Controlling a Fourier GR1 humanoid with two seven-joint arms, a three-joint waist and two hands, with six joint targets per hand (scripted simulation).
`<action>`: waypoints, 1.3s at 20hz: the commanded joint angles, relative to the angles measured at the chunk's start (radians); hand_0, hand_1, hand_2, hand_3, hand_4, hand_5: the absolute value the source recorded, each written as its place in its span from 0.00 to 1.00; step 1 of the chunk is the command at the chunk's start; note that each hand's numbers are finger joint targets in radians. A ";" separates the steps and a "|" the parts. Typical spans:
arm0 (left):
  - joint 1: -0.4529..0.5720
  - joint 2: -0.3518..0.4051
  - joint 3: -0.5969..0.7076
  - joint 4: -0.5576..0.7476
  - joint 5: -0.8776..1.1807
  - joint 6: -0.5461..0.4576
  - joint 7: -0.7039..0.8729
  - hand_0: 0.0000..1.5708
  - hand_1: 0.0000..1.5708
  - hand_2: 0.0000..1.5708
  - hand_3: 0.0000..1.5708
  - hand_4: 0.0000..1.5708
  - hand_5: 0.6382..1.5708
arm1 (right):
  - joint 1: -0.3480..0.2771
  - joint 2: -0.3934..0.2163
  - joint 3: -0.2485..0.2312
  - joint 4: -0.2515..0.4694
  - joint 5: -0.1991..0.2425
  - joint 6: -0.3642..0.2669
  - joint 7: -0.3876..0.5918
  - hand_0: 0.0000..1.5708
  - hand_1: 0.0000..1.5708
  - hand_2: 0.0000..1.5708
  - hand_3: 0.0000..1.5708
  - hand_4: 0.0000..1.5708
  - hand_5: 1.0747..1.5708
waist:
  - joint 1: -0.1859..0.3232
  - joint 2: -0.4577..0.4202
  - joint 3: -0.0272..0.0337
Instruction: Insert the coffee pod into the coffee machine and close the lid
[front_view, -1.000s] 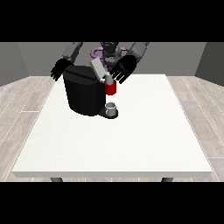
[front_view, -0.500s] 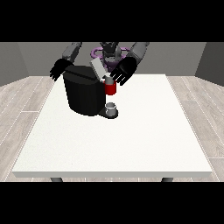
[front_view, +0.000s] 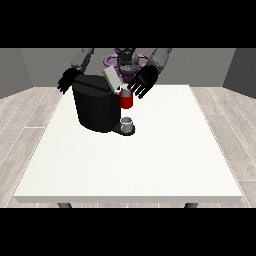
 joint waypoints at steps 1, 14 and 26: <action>-0.011 -0.027 -0.011 0.004 -0.011 -0.013 0.034 0.68 0.68 0.71 0.60 0.24 1.00 | -0.006 -0.005 -0.013 0.026 -0.012 0.015 -0.032 0.00 0.00 0.00 0.00 0.28 1.00 | 0.002 -0.004 -0.0011; 0.005 0.006 -0.065 0.008 -0.088 -0.021 -0.044 0.00 0.00 0.00 0.00 0.00 1.00 | -0.031 0.026 0.008 0.024 0.015 -0.037 -0.002 0.00 0.00 0.00 0.00 0.24 1.00 | 0.010 0.025 -0.0014; 0.067 -0.007 -0.043 0.003 -0.074 -0.086 -0.022 0.00 0.00 0.00 0.00 0.00 1.00 | 0.064 -0.004 -0.024 0.027 -0.030 0.009 -0.004 0.00 0.00 0.00 0.00 0.23 1.00 | 0.036 -0.118 -0.0013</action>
